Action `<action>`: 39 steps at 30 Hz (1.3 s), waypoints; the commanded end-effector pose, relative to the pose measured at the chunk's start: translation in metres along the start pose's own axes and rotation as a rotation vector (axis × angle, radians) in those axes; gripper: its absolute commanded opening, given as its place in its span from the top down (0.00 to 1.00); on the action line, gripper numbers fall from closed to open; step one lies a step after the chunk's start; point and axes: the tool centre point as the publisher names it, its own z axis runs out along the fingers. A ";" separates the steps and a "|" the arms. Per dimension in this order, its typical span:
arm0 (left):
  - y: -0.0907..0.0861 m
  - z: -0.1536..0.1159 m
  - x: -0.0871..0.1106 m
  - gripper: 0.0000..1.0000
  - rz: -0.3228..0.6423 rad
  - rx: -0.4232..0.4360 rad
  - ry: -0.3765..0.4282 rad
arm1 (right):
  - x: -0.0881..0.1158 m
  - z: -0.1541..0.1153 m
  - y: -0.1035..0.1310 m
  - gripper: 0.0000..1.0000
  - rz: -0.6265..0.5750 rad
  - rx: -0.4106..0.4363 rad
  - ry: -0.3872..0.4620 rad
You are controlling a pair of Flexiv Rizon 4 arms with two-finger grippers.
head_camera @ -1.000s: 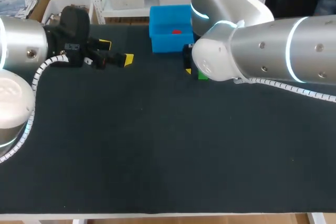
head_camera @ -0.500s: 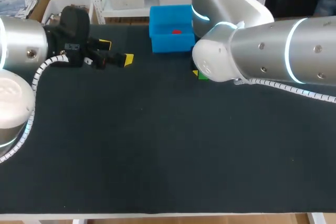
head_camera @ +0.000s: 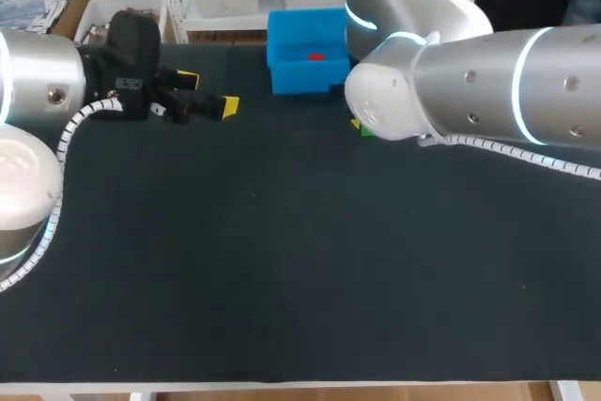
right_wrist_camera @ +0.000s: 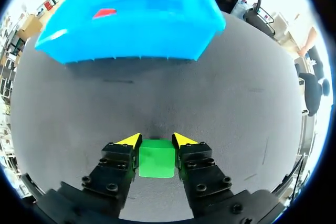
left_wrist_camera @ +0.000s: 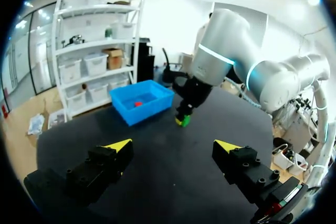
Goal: Use the left arm to pick the red cube and place it into the blue plastic box first, then use the right arm to grasp the green cube and put it into the same blue plastic box after the first action is fully finished.
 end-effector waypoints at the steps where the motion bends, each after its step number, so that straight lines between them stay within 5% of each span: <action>1: 0.001 -0.001 0.001 0.00 0.001 0.004 -0.005 | -0.001 -0.021 -0.006 1.00 0.016 -0.007 -0.034; 16: 0.001 -0.001 0.001 0.00 0.001 0.004 -0.005 | -0.038 -0.130 -0.008 1.00 0.036 -0.049 -0.225; 39: 0.001 -0.001 0.001 0.00 0.001 0.004 -0.005 | -0.031 -0.147 -0.004 1.00 0.049 -0.123 -0.411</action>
